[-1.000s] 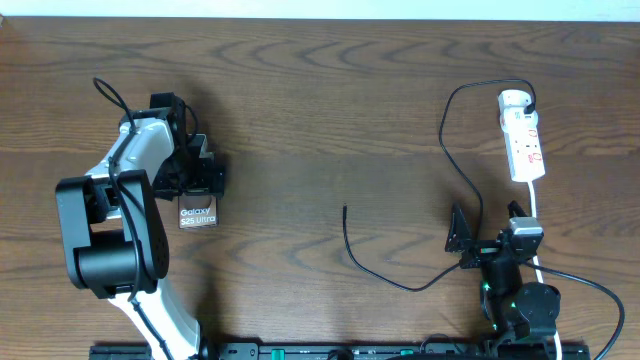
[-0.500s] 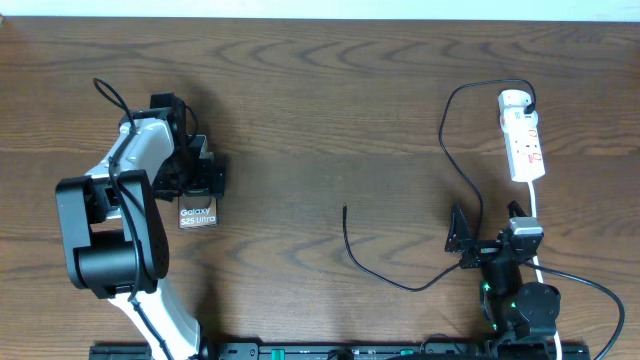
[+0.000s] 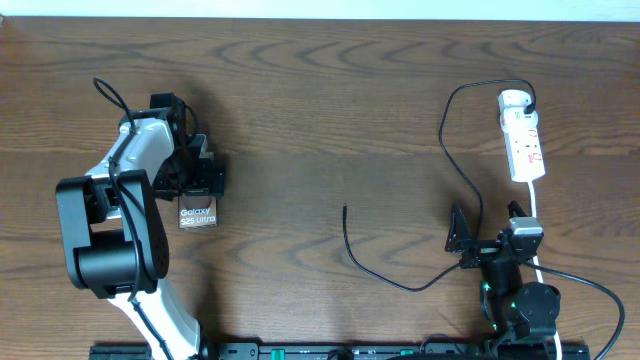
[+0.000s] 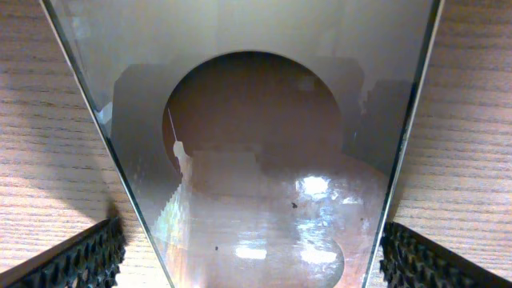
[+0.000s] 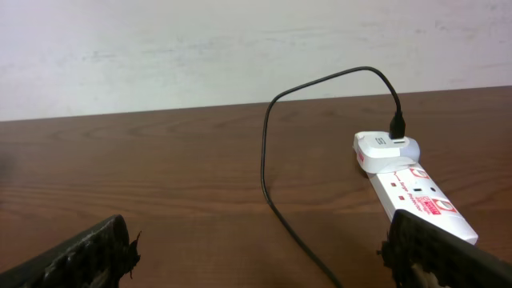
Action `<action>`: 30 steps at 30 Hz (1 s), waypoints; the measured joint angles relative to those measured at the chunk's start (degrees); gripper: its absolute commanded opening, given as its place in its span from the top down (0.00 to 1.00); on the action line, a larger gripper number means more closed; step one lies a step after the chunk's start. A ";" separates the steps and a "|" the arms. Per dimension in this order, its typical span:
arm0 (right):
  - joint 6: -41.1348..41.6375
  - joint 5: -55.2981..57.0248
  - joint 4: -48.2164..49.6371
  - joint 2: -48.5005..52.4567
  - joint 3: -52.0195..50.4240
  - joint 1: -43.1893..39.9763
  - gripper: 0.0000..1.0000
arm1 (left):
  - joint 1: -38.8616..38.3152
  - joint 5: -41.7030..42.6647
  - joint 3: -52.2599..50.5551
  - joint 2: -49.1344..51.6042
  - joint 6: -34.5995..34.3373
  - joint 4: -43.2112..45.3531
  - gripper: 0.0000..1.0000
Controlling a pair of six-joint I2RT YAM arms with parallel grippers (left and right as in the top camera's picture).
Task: Plug charger to phone and switch on socket
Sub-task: 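Lower the left gripper onto the phone's long edges, then close the left gripper on the phone's sides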
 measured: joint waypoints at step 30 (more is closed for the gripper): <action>0.00 0.00 0.00 0.00 0.00 0.00 0.01 | 0.00 -0.17 0.00 0.00 0.02 0.17 0.16</action>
